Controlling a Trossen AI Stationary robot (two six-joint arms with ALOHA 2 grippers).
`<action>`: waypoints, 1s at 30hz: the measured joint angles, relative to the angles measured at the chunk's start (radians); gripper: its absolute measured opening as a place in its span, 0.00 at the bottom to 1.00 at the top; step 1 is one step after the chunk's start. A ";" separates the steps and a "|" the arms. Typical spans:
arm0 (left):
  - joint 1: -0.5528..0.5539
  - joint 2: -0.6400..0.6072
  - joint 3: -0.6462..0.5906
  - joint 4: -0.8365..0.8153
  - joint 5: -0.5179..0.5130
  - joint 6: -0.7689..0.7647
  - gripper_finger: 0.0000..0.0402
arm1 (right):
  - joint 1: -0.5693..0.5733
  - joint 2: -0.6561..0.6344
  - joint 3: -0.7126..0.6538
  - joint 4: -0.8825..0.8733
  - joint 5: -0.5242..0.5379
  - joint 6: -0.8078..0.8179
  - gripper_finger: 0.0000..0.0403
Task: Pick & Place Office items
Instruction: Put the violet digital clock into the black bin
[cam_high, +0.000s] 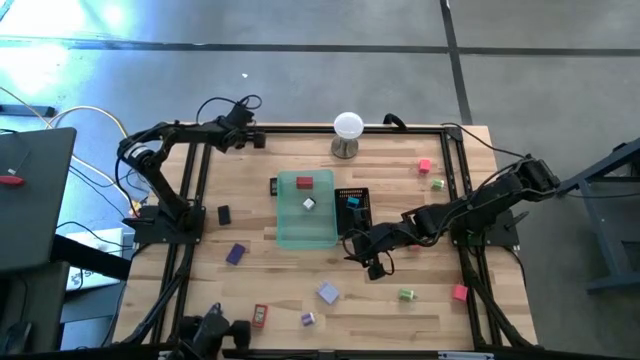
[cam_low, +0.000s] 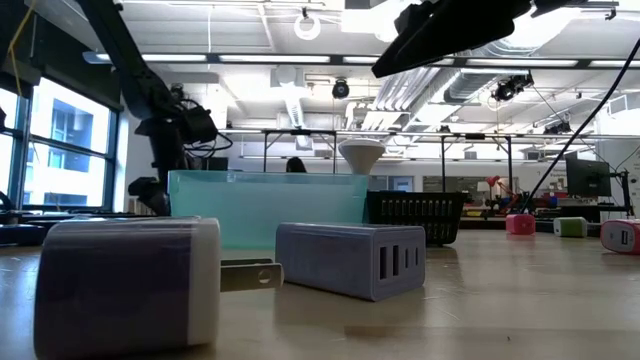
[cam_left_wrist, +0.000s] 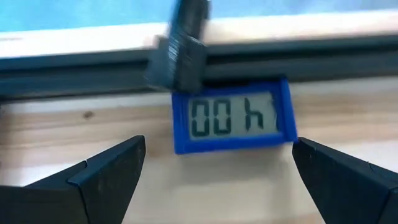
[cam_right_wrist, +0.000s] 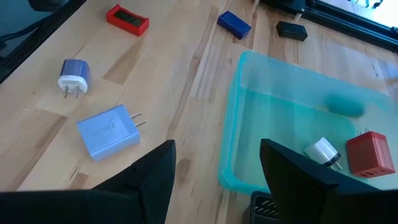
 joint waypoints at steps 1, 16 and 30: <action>0.005 0.002 0.000 0.002 0.000 0.000 0.99 | 0.000 0.000 0.000 0.000 0.000 -0.004 0.55; 0.005 0.078 0.002 0.060 -0.023 -0.019 0.99 | 0.000 0.000 0.000 0.006 0.000 -0.006 0.55; -0.032 0.082 -0.001 0.121 -0.118 -0.057 0.99 | -0.040 0.000 0.000 0.006 -0.080 -0.003 0.55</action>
